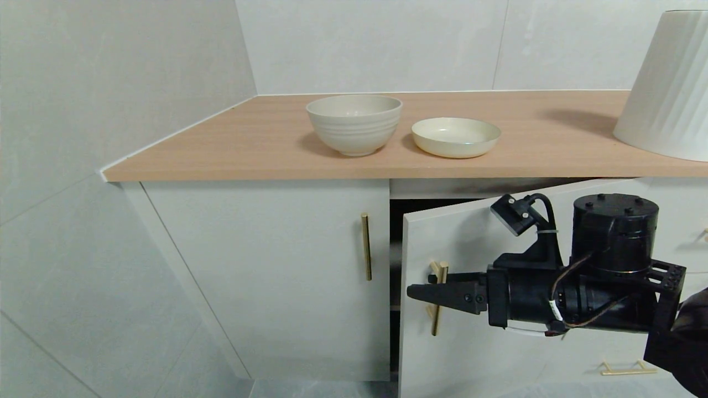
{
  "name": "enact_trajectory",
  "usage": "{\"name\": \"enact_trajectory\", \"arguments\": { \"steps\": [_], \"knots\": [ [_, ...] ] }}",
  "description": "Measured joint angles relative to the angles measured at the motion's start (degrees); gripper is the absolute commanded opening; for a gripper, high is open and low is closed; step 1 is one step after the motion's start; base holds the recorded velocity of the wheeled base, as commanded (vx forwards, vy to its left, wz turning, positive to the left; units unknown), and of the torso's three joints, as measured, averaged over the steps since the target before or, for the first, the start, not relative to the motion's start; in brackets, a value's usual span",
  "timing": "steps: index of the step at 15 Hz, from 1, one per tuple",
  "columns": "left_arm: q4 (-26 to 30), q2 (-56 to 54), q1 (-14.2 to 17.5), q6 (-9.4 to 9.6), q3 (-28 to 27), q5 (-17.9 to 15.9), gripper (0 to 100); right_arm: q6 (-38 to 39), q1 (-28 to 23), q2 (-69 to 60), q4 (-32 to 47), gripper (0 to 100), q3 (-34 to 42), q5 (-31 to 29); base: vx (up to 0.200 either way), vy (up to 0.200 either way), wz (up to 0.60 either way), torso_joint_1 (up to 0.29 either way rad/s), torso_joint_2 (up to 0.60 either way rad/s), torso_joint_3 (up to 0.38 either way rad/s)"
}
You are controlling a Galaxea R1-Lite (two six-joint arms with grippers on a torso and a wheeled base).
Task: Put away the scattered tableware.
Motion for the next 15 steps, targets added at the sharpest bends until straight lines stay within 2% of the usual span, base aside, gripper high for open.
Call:
{"name": "enact_trajectory", "arguments": {
  "steps": [2, 5, 8, 11, 13, 15],
  "knots": [
    [3.1, 0.4, -0.1, 0.35, -5.2, -2.8, 100, 0.0, 0.0, -0.3, 0.0, 100, 0.0, 0.1, 0.0, 0.0, 0.0, 0.0, 0.0, 0.0],
    [9.5, 5.6, -0.4, 0.49, -13.9, -11.4, 100, 0.0, 0.0, -0.5, 0.1, 100, 0.0, 1.2, 0.0, 0.0, 0.0, 0.0, 0.0, 0.0],
    [11.0, 18.1, -0.6, 0.51, -21.6, -18.9, 100, 0.0, 0.1, -0.6, 0.0, 100, 0.3, 1.8, 0.0, 0.0, 0.0, 0.0, 0.0, 0.0],
    [10.8, 34.7, -2.1, 0.33, -29.3, -25.6, 100, 0.0, 0.1, -0.6, -0.1, 100, 0.5, 2.2, 0.0, 0.0, 0.0, 0.0, 0.0, 0.0],
    [8.0, 44.9, -4.7, 0.09, -32.2, -27.9, 100, 0.0, 0.2, -0.7, -0.1, 100, 0.6, 2.2, 0.0, 0.0, 0.0, 0.0, 0.0, 0.0],
    [2.3, 54.0, -8.2, -0.52, -31.9, -29.0, 100, 0.0, 0.2, -0.7, 0.0, 100, 0.6, 2.2, 0.0, 0.0, 0.0, 0.0, 0.0, 0.0]
  ]
}}
